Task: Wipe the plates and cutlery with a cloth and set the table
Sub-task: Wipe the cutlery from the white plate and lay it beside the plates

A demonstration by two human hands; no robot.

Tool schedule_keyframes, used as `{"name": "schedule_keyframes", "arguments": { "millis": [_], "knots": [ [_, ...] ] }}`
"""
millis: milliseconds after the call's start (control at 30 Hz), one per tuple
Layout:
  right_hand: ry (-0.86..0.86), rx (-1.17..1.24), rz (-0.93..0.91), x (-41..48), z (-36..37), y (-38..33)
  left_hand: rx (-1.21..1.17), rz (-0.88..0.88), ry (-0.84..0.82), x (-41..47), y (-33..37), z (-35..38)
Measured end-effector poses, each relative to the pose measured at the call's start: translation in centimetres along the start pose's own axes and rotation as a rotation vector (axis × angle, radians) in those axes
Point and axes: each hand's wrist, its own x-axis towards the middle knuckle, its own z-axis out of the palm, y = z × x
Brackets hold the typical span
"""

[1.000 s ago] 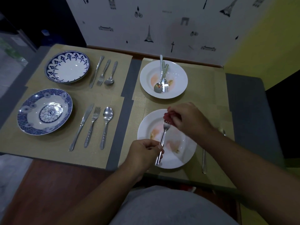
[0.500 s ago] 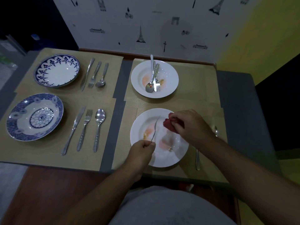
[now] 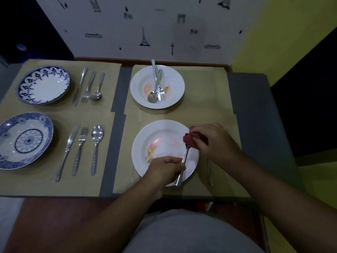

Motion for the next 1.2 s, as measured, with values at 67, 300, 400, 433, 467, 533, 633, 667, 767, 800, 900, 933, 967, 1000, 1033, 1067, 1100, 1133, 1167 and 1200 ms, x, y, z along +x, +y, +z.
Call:
{"name": "schedule_keyframes", "arguments": {
  "millis": [67, 300, 400, 433, 467, 533, 633, 667, 767, 800, 900, 933, 967, 1000, 1033, 1067, 1100, 1133, 1167, 1200],
  "knots": [
    [0.008, -0.008, 0.032, -0.8, -0.9, 1.3, -0.004, 0.013, -0.028, 0.0, 0.4, 1.6],
    [0.061, -0.038, 0.191, -3.9, -4.1, 5.4, 0.218, 0.116, -0.038, 1.7, 0.0, 7.6],
    [0.047, -0.032, 0.257, -5.2, -5.2, 6.8, 0.257, 0.145, -0.029, 2.5, -0.5, 9.8],
    [0.042, -0.031, 0.274, -5.6, -5.5, 7.2, 0.254, 0.136, -0.021, 2.9, -0.6, 10.5],
    [0.037, -0.031, 0.285, -5.9, -5.7, 7.6, 0.252, 0.124, -0.008, 3.1, -0.8, 11.1],
    [0.020, -0.024, 0.307, -6.5, -5.9, 8.4, 0.260, 0.108, 0.031, 3.6, -0.9, 12.2],
    [-0.009, -0.007, 0.331, -7.3, -6.2, 9.4, 0.287, 0.120, 0.052, 4.4, -1.0, 13.5],
    [-0.017, -0.004, 0.332, -7.4, -6.3, 9.6, 0.301, 0.127, 0.054, 4.6, -1.0, 13.8],
    [-0.021, 0.015, 0.323, -7.7, -6.4, 10.3, 0.363, 0.140, 0.071, 5.5, -1.2, 14.5],
    [-0.023, 0.025, 0.323, -7.8, -6.4, 10.4, 0.387, 0.136, 0.076, 5.6, -1.2, 14.6],
    [-0.034, 0.044, 0.322, -7.9, -6.4, 10.9, 0.427, 0.141, 0.083, 5.9, -1.2, 14.7],
    [-0.038, 0.048, 0.317, -8.0, -6.4, 11.1, 0.444, 0.157, 0.087, 5.9, -1.3, 14.7],
    [-0.045, 0.052, 0.313, -8.0, -6.3, 11.2, 0.481, 0.189, 0.095, 5.9, -1.4, 14.7],
    [-0.050, 0.056, 0.308, -8.0, -6.3, 11.4, 0.536, 0.240, 0.115, 5.9, -1.5, 14.7],
    [-0.054, 0.059, 0.305, -8.0, -6.2, 11.6, 0.597, 0.303, 0.139, 5.9, -1.8, 14.6],
    [-0.058, 0.061, 0.306, -8.0, -6.1, 11.7, 0.654, 0.382, 0.154, 5.8, -2.0, 14.6],
    [-0.060, 0.063, 0.310, -8.0, -6.1, 11.8, 0.716, 0.476, 0.164, 5.7, -2.3, 14.6],
    [-0.060, 0.065, 0.310, -7.9, -6.1, 11.8, 0.792, 0.585, 0.171, 5.7, -2.6, 14.5],
    [-0.060, 0.066, 0.308, -7.9, -6.1, 11.8, 0.890, 0.689, 0.169, 5.6, -2.8, 14.5],
    [-0.059, 0.068, 0.303, -7.9, -6.1, 11.8, 0.996, 0.767, 0.164, 5.7, -2.9, 14.7]
  ]
}}
